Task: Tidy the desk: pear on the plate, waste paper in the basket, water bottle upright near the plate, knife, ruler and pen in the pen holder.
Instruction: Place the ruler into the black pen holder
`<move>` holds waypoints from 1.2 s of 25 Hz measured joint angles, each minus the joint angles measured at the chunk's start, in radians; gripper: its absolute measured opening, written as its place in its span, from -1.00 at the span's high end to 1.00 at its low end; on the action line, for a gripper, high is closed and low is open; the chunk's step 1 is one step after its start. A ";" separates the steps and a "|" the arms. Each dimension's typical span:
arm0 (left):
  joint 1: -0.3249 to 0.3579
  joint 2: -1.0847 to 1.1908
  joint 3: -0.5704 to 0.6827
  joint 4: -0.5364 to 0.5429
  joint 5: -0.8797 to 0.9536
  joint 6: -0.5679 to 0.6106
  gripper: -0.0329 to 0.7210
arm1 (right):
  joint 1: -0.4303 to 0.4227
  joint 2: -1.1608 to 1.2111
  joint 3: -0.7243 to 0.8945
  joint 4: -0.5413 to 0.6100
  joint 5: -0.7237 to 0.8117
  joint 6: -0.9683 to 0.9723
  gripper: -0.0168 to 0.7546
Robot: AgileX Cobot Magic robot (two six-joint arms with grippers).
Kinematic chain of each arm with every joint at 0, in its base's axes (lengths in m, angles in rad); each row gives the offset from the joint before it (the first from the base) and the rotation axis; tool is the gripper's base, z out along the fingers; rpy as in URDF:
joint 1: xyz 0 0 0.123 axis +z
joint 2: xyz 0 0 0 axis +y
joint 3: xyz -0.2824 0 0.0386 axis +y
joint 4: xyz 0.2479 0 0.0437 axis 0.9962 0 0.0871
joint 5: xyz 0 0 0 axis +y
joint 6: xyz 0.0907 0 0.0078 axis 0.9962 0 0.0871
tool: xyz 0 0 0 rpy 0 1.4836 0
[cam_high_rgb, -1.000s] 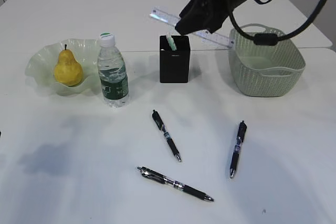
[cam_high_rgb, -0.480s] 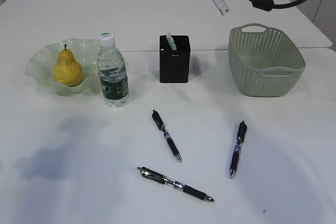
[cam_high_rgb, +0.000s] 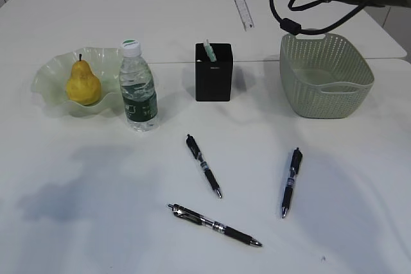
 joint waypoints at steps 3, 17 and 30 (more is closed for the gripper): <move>0.000 0.000 0.000 0.000 0.000 0.000 -0.35 | 0.000 0.052 -0.067 0.002 0.025 -0.008 0.26; 0.000 0.000 0.000 0.000 0.000 0.000 -0.35 | 0.015 0.226 -0.220 0.007 0.082 -0.013 0.26; 0.000 0.000 0.000 0.000 0.000 0.000 -0.35 | 0.053 0.308 -0.315 0.007 0.060 -0.013 0.26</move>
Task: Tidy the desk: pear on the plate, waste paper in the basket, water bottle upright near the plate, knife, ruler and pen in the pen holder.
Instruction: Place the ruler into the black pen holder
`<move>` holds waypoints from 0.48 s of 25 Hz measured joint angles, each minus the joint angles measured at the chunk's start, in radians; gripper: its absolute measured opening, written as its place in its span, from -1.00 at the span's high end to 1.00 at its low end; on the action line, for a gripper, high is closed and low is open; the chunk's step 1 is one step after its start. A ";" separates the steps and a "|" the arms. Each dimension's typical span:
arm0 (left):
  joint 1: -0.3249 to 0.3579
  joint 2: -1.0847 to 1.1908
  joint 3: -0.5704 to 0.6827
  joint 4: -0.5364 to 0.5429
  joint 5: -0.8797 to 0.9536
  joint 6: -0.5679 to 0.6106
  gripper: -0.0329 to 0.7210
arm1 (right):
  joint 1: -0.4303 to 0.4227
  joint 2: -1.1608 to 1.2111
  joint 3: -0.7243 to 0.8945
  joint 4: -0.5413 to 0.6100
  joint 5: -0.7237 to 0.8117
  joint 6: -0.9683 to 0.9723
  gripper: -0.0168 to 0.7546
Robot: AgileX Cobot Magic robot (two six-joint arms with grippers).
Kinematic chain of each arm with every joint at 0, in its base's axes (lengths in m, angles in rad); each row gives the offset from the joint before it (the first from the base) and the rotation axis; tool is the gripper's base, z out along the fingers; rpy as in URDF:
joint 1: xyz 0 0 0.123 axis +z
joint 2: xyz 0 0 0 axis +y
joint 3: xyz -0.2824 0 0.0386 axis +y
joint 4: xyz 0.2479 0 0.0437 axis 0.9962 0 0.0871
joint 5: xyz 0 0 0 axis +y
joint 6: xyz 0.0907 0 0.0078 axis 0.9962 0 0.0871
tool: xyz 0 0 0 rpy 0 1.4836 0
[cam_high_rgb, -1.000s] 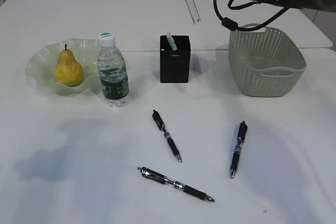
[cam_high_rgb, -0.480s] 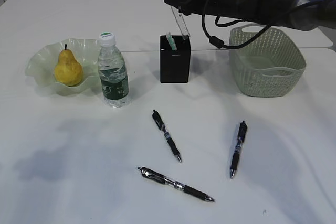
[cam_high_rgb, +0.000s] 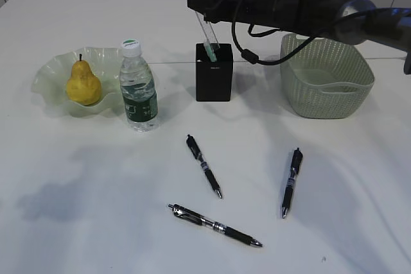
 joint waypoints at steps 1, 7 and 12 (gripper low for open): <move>0.000 0.000 0.000 0.000 0.000 0.000 -0.35 | 0.002 0.005 0.000 0.000 -0.002 0.000 0.26; 0.000 0.000 0.000 0.000 0.000 0.000 -0.35 | 0.002 0.061 -0.034 0.000 -0.008 0.000 0.26; 0.000 0.000 0.000 0.000 0.000 0.000 -0.35 | 0.002 0.074 -0.052 0.002 -0.029 0.000 0.26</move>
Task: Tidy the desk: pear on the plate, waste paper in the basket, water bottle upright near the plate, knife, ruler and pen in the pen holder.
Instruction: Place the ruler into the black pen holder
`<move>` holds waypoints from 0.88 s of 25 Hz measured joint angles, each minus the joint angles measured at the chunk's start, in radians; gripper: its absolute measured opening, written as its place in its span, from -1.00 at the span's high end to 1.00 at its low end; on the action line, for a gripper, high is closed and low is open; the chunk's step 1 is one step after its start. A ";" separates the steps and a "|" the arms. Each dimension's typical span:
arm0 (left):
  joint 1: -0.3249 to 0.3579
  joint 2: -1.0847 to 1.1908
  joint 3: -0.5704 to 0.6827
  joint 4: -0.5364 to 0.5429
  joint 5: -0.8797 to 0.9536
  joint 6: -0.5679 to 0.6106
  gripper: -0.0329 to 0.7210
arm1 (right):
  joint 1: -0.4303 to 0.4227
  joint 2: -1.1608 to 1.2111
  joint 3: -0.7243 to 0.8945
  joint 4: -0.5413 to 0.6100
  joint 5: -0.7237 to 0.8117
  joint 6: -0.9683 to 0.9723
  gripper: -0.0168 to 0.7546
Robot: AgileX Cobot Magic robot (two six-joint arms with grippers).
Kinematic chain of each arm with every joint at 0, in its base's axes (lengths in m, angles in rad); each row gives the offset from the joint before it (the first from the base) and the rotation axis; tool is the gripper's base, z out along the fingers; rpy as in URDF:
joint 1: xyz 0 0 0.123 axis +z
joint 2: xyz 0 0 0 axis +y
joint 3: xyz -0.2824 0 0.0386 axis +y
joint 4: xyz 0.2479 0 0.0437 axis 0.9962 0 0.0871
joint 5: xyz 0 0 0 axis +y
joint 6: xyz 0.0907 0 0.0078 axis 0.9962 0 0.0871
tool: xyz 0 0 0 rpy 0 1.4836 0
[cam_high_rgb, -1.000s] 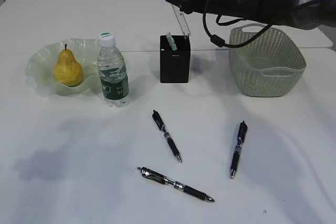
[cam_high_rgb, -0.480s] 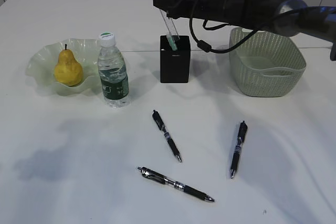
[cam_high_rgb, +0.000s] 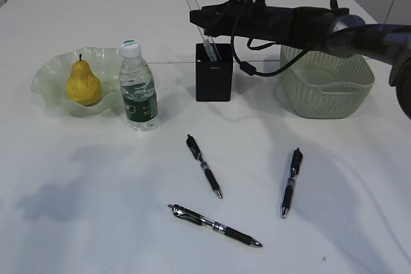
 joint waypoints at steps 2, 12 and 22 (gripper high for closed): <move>0.000 0.000 0.000 0.000 0.000 0.000 -0.35 | 0.000 0.002 -0.002 -0.001 -0.003 0.000 0.26; 0.000 0.000 0.000 0.000 0.000 0.000 -0.35 | 0.000 0.016 -0.006 -0.001 -0.022 0.000 0.26; 0.000 0.000 0.000 -0.002 0.000 0.000 -0.35 | 0.000 0.038 -0.006 -0.001 -0.022 0.046 0.26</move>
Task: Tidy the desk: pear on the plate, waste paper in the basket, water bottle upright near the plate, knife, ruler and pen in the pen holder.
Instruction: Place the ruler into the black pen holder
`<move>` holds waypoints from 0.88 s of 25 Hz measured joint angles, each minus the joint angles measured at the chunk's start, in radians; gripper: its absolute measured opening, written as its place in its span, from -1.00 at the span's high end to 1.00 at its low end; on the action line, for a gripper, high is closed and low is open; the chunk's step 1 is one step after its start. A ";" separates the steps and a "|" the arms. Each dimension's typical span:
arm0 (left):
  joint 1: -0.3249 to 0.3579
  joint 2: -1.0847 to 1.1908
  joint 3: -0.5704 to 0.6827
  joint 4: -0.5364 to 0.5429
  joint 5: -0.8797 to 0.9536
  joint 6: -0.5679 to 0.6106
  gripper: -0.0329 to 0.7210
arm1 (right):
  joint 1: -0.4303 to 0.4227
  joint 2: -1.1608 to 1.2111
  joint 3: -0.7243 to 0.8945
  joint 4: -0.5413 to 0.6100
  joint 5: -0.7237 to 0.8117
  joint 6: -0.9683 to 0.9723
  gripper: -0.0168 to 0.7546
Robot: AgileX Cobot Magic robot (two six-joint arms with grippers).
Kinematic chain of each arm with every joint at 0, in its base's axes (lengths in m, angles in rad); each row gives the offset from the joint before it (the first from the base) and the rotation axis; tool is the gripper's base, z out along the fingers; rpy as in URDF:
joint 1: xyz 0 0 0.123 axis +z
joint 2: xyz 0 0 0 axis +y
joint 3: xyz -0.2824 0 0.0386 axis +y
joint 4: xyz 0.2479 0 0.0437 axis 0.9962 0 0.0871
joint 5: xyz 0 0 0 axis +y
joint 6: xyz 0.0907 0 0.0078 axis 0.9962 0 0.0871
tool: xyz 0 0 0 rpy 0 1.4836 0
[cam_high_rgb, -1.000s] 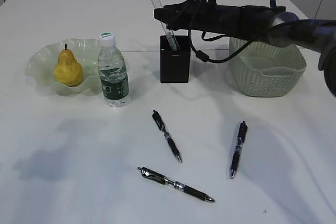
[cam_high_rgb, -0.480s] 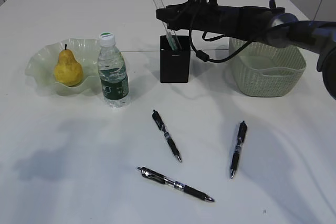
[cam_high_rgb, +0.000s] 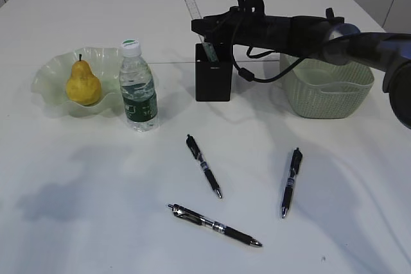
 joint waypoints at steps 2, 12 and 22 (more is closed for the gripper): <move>0.000 0.000 0.000 0.000 0.000 0.000 -0.35 | 0.000 0.002 0.000 0.000 0.000 0.006 0.26; 0.000 0.000 0.000 -0.002 0.000 0.000 -0.35 | 0.000 0.008 0.000 0.000 -0.002 0.012 0.19; 0.000 0.000 0.000 -0.002 0.000 0.000 -0.35 | 0.000 0.008 0.000 0.000 -0.002 0.014 -0.10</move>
